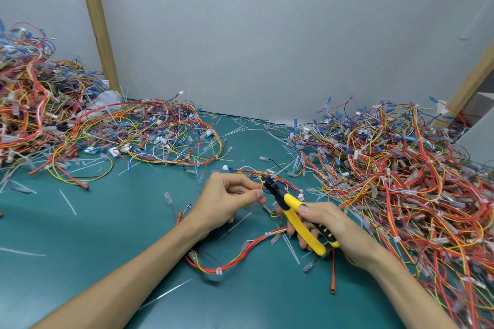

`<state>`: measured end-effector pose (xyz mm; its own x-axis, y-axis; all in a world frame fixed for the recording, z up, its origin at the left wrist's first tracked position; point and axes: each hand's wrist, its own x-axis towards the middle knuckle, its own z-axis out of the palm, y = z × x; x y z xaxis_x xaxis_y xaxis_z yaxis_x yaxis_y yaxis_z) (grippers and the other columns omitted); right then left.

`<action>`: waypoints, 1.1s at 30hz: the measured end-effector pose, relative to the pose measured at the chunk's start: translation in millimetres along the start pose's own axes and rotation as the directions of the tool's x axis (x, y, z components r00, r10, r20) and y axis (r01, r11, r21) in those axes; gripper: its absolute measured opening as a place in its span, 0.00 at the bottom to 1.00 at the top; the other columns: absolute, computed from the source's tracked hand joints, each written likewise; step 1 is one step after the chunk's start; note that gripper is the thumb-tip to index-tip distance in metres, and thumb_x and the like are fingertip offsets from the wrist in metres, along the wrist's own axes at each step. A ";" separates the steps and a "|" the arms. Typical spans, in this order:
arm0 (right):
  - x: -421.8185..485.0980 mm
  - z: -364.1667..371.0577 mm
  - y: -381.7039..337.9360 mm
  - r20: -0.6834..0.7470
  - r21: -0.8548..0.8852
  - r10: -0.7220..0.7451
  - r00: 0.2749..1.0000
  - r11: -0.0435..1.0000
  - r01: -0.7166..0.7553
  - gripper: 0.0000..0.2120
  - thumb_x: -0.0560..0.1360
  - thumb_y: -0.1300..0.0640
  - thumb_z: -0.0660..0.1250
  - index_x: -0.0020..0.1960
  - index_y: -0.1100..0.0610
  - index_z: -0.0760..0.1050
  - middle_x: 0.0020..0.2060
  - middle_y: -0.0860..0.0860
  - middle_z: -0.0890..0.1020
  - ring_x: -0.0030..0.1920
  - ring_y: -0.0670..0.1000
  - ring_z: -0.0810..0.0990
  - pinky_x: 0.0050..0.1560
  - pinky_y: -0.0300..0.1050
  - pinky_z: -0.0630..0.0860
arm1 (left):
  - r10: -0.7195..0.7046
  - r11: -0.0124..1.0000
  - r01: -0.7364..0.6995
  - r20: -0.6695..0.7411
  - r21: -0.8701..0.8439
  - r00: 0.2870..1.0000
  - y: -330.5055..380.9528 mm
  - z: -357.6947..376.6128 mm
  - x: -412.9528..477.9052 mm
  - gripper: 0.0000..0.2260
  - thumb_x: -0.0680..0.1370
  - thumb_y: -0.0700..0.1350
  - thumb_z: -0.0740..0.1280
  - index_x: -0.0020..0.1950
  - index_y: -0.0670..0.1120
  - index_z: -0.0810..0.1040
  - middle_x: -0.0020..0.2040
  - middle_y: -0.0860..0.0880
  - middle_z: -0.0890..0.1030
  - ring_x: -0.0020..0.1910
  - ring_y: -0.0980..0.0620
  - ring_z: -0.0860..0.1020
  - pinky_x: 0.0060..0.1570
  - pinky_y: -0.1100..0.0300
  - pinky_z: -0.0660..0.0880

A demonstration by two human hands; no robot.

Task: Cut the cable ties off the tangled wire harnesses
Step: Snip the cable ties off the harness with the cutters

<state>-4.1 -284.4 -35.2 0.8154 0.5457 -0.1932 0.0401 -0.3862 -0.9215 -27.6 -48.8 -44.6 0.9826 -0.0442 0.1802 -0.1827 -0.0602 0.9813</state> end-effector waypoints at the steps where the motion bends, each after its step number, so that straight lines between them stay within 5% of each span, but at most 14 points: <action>1: 0.1 0.9 -2.8 0.001 -0.011 0.017 1.000 1.000 -0.017 0.37 0.69 0.31 0.65 0.58 0.63 0.78 0.45 0.68 0.80 0.38 0.59 0.79 0.37 0.52 0.74 | -0.001 1.000 0.001 -0.002 -0.001 1.000 0.0 0.1 0.1 0.02 0.75 0.39 0.72 0.42 0.45 0.82 0.39 0.47 0.86 0.26 0.52 0.74 0.17 0.67 0.64; 5: 2.5 3.1 -12.9 0.026 -0.083 0.074 0.997 0.994 -0.072 0.30 0.71 0.45 0.65 0.63 0.67 0.74 0.48 0.73 0.78 0.40 0.63 0.76 0.36 0.54 0.70 | -0.010 1.000 0.010 -0.016 -0.007 1.000 -1.1 -0.1 0.3 0.02 0.75 0.40 0.72 0.43 0.45 0.82 0.39 0.47 0.86 0.31 0.45 0.75 0.18 0.67 0.64; 11: -17.9 10.2 -18.2 -0.061 -0.070 -0.046 0.997 0.997 0.042 0.27 0.68 0.34 0.63 0.46 0.59 0.80 0.34 0.59 0.81 0.34 0.53 0.77 0.35 0.50 0.67 | -0.015 1.000 0.015 -0.024 -0.012 1.000 -3.5 -1.4 2.1 0.02 0.75 0.39 0.72 0.43 0.44 0.82 0.39 0.47 0.86 0.27 0.54 0.75 0.18 0.67 0.64; 15: -18.4 11.7 -18.9 -0.063 -0.086 -0.077 0.995 0.994 0.071 0.25 0.69 0.34 0.64 0.46 0.56 0.80 0.42 0.58 0.82 0.37 0.51 0.80 0.37 0.54 0.70 | -0.011 1.000 0.011 -0.020 -0.017 1.000 -5.0 -1.9 1.5 0.02 0.75 0.39 0.72 0.43 0.44 0.82 0.39 0.47 0.86 0.25 0.58 0.75 0.18 0.67 0.64; 18: -19.6 17.9 -20.9 -0.094 -0.142 -0.116 0.989 0.985 0.102 0.16 0.69 0.35 0.64 0.46 0.45 0.80 0.40 0.51 0.82 0.36 0.50 0.80 0.33 0.45 0.71 | -0.013 1.000 0.012 -0.020 -0.028 1.000 -4.8 -2.4 2.4 0.02 0.76 0.40 0.72 0.43 0.44 0.82 0.39 0.47 0.86 0.26 0.58 0.75 0.18 0.67 0.64; 21: -18.3 26.9 -14.5 -0.244 -0.383 -0.265 0.933 0.910 0.158 0.15 0.69 0.35 0.64 0.51 0.39 0.78 0.33 0.49 0.78 0.32 0.48 0.76 0.35 0.48 0.72 | -0.022 0.998 0.020 -0.040 -0.064 0.999 -3.9 -3.3 3.7 0.02 0.76 0.40 0.71 0.43 0.44 0.81 0.39 0.46 0.86 0.24 0.61 0.73 0.18 0.68 0.63; 24: -16.5 34.2 -9.2 -0.351 -0.664 -0.421 0.836 0.742 0.094 0.18 0.68 0.35 0.65 0.56 0.38 0.74 0.37 0.42 0.80 0.37 0.45 0.77 0.41 0.45 0.76 | -0.039 0.995 0.034 -0.050 -0.090 0.998 -3.1 -3.8 4.3 0.03 0.77 0.39 0.70 0.43 0.42 0.80 0.38 0.47 0.86 0.22 0.62 0.72 0.17 0.69 0.62; 30: -10.9 28.6 0.3 -0.285 -0.735 -0.476 0.832 0.665 0.129 0.21 0.71 0.35 0.64 0.61 0.36 0.65 0.40 0.41 0.77 0.40 0.43 0.76 0.43 0.47 0.77 | -0.045 0.995 0.040 -0.052 -0.088 0.998 -2.0 -3.7 4.2 0.01 0.77 0.39 0.70 0.46 0.41 0.79 0.38 0.47 0.86 0.22 0.62 0.73 0.17 0.68 0.63; 33: -9.4 24.0 4.9 -0.243 -0.731 -0.433 0.868 0.670 0.129 0.27 0.75 0.37 0.64 0.72 0.39 0.65 0.50 0.37 0.75 0.48 0.40 0.74 0.53 0.46 0.75 | -0.031 0.997 0.025 -0.069 -0.080 0.997 -1.1 -2.9 3.6 0.01 0.78 0.38 0.69 0.46 0.42 0.79 0.39 0.47 0.86 0.21 0.61 0.71 0.17 0.68 0.63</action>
<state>-25.4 -273.6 -46.0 0.8310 0.4600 0.3127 0.5543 -0.7318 -0.3965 -23.7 -46.0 -44.8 0.9877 0.0267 0.1542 -0.1547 0.0184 0.9878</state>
